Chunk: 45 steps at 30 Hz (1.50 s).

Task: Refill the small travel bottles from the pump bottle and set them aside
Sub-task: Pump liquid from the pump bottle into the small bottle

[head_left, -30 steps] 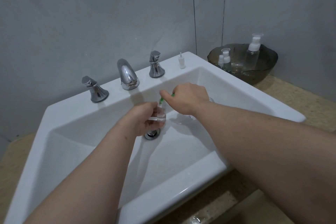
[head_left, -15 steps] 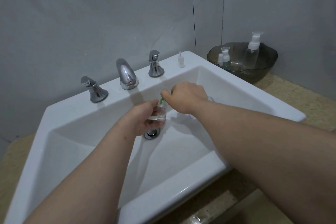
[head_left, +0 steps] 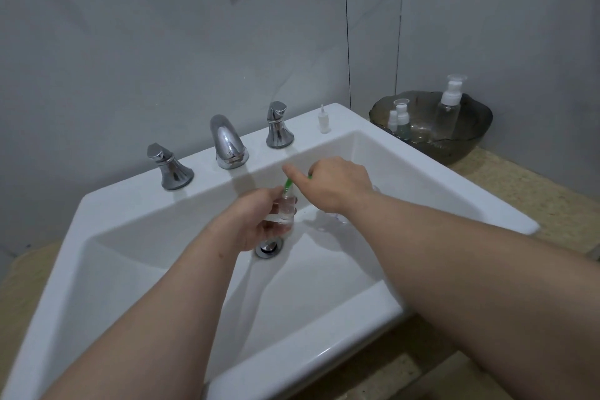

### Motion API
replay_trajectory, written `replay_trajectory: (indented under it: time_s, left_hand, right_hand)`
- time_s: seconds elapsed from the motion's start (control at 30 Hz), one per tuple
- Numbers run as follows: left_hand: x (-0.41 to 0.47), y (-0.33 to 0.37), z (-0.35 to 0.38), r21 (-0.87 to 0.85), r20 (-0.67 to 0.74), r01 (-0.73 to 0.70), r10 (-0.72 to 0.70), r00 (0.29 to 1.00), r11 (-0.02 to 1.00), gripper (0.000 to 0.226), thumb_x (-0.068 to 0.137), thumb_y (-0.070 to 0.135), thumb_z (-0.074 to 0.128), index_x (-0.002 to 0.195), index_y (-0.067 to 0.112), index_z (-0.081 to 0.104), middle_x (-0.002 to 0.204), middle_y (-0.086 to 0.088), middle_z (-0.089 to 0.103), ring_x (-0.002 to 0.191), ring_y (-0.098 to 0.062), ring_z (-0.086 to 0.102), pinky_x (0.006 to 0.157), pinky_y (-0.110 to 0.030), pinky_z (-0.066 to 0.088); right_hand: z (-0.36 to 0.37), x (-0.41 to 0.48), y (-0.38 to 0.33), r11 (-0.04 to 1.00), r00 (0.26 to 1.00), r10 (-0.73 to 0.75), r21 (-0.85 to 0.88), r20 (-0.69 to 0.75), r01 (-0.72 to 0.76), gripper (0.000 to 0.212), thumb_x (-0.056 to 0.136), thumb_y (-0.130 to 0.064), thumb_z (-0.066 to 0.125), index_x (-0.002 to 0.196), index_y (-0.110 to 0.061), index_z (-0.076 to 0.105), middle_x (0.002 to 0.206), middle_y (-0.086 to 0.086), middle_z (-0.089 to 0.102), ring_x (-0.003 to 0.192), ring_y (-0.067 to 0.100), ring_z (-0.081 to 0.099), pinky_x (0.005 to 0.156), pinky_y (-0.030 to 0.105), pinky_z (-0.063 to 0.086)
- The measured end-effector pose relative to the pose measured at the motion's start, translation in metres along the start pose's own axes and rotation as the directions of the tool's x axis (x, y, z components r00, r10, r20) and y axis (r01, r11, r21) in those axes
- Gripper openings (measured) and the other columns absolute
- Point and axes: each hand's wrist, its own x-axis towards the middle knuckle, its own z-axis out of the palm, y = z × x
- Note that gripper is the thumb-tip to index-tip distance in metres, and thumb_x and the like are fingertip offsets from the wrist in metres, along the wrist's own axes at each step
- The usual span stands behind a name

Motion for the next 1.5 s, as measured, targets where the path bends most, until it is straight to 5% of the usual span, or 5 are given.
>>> replay_trajectory:
  time_s: [0.5,0.7,0.9,1.3,1.5]
  left_hand:
    - [-0.011,0.008,0.012,-0.099,0.11,-0.018,0.029,0.994,0.995,0.036,0.107,0.032,0.05,0.106,0.001,0.07,0.103,-0.017,0.07,0.074,-0.029,0.062,0.068,-0.034,0.058]
    - [-0.019,0.013,0.011,-0.155,0.194,0.026,0.005,0.981,0.988,0.034,0.108,0.031,0.048,0.11,0.003,0.066,0.11,-0.02,0.071,0.08,-0.033,0.065,0.065,-0.034,0.061]
    - [-0.025,0.013,0.017,-0.159,0.286,-0.047,0.092,0.954,0.986,0.036,0.104,0.034,0.053,0.099,0.014,0.083,0.091,-0.007,0.07,0.092,-0.032,0.067,0.086,-0.037,0.059]
    - [-0.01,0.004,0.014,0.275,-0.078,-0.262,0.293,0.953,0.925,0.024,0.103,0.03,0.059,0.102,0.007,0.065,0.093,-0.011,0.07,0.066,-0.024,0.069,0.068,-0.036,0.057]
    - [-0.004,0.0,0.036,0.549,-0.025,-0.411,0.506,0.862,0.728,0.053,0.1,0.03,0.063,0.15,0.021,0.048,0.149,0.004,0.053,0.134,-0.015,0.051,0.112,-0.031,0.039]
  right_hand:
    - [-0.007,0.009,0.016,0.485,0.917,0.271,0.78,0.294,-0.394,0.057,0.103,-0.067,0.03,0.089,-0.025,0.067,0.123,0.007,0.068,0.117,0.028,0.06,0.108,0.041,0.039]
    - [-0.041,-0.012,0.015,0.763,0.939,0.269,0.642,-0.216,-0.071,0.016,0.093,-0.031,0.059,0.083,-0.021,0.066,0.09,-0.002,0.069,0.085,0.019,0.061,0.072,0.033,0.045]
    - [-0.051,-0.037,0.017,0.95,0.99,-0.097,0.306,0.104,0.061,0.046,0.076,-0.063,0.08,0.111,-0.033,0.077,0.105,-0.011,0.066,0.1,0.008,0.06,0.087,0.033,0.05]
    - [-0.047,-0.019,0.034,0.803,0.924,0.254,0.594,-0.284,-0.038,0.027,0.087,-0.047,0.076,0.102,-0.025,0.07,0.107,-0.01,0.068,0.089,0.003,0.059,0.081,0.027,0.044]
    - [-0.031,-0.004,0.035,0.848,0.905,0.332,0.503,-0.264,-0.165,0.037,0.099,-0.047,0.06,0.122,-0.018,0.066,0.118,0.0,0.069,0.113,0.027,0.06,0.094,0.041,0.051]
